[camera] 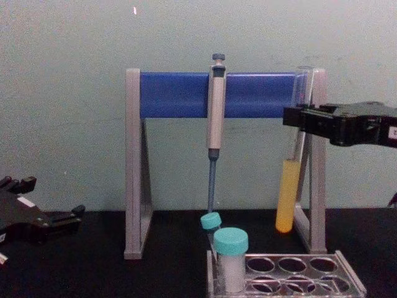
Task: Pick up the test tube from the test tube rack, shake it, then place it back into the test tube rack.
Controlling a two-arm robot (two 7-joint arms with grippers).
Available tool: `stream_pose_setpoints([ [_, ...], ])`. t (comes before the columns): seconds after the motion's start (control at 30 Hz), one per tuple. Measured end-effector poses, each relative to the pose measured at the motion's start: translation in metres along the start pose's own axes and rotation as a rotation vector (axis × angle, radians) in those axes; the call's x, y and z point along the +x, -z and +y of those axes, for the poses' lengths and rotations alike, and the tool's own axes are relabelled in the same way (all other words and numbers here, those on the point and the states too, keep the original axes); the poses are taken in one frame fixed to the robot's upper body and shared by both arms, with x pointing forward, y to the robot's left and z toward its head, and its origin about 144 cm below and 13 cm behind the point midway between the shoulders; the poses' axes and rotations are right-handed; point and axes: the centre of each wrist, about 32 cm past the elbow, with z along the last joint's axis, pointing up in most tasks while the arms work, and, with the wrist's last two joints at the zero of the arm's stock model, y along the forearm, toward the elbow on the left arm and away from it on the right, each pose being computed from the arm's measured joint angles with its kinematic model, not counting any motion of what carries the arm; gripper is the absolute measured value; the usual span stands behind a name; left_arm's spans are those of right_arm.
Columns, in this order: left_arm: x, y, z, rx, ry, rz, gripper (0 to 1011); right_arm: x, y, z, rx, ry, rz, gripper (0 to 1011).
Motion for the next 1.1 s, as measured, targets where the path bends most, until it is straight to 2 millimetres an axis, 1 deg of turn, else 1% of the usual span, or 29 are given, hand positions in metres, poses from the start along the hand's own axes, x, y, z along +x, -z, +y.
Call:
stream_pose_setpoints([
  [0.3,0.0,0.0,0.0,0.0,0.0,0.0,1001,-0.007,0.002,-0.011,0.003,-0.074,0.005,229],
  [0.5,0.0,0.0,0.0,0.0,0.0,0.0,1001,-0.009,0.005,-0.014,0.001,-0.115,0.005,229],
  [0.7,0.0,0.0,0.0,0.0,0.0,0.0,1001,-0.01,0.01,-0.013,-0.007,-0.142,0.009,229],
  [1.1,0.0,0.0,0.0,0.0,0.0,0.0,1001,-0.009,0.017,-0.006,-0.028,-0.15,0.026,229],
])
